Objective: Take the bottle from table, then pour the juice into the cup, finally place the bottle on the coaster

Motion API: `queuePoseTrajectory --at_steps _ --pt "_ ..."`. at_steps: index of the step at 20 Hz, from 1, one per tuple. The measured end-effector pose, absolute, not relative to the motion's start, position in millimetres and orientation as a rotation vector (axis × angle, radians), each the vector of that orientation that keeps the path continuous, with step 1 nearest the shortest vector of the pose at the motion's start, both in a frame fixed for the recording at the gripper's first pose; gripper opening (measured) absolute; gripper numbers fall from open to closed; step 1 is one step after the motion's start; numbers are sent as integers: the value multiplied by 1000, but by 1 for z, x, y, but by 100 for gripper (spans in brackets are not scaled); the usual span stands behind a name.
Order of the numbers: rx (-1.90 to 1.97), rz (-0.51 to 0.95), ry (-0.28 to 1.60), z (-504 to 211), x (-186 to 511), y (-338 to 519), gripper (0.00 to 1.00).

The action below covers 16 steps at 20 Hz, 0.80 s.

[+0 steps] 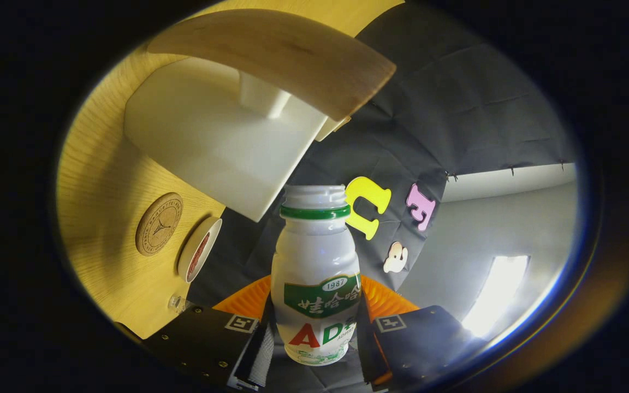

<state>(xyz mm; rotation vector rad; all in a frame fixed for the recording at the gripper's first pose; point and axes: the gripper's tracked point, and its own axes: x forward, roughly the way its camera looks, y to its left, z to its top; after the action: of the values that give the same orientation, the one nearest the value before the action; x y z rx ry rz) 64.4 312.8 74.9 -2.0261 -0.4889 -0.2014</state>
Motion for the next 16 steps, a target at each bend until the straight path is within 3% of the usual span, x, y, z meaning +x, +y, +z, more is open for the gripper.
queuePoseTrajectory --at_steps 7,16 --pt "-1940 -187 -459 75 64 308 63" --pt "-1457 -9 -197 60 80 285 63"
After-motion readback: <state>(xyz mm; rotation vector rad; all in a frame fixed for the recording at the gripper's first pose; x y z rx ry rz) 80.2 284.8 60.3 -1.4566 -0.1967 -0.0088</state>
